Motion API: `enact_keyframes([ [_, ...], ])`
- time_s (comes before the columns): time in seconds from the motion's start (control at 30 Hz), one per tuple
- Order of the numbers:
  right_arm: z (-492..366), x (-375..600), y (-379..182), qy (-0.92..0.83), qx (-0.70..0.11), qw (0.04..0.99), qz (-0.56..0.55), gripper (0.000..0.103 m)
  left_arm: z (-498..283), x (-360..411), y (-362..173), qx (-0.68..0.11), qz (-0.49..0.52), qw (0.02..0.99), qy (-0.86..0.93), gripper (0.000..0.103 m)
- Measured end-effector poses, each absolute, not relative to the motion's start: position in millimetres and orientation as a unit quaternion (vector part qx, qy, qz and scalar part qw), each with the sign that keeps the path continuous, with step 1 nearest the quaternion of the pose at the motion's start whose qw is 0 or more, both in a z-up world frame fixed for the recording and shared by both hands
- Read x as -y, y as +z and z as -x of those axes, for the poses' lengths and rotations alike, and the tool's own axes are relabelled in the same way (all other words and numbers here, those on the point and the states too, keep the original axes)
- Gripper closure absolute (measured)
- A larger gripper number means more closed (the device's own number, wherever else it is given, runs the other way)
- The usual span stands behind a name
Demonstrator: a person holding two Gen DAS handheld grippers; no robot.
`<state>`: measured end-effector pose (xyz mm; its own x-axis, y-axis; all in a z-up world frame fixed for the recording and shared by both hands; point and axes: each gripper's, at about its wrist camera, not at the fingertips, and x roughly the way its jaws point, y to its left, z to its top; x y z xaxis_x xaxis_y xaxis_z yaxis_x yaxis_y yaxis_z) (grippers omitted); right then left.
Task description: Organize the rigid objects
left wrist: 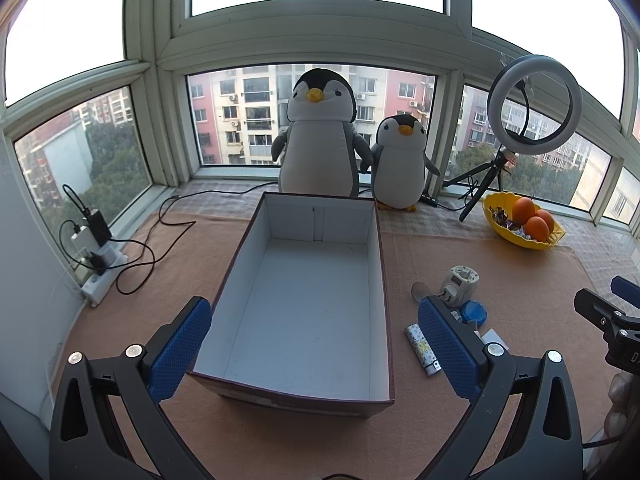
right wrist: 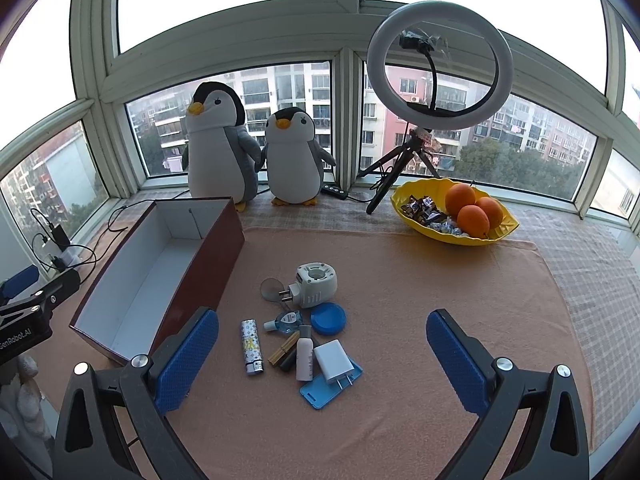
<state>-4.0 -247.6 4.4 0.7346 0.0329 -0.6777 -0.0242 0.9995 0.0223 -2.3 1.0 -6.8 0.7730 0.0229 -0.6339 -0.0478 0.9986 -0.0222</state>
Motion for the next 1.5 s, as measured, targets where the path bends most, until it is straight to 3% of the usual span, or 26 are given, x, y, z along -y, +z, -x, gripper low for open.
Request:
enact_keyframes([
  [0.97, -0.9, 256.7, -1.9, 0.015, -0.378, 0.925, -0.01, 0.0, -0.5, -10.1, -17.2, -0.36, 0.019, 0.932, 0.043, 0.001],
  [1.5, 17.9, 281.1, -12.0, 0.015, -0.391, 0.919, -0.051, 0.0, 10.7, -69.2, -39.8, -0.397, 0.028, 0.912, 0.101, 0.01],
])
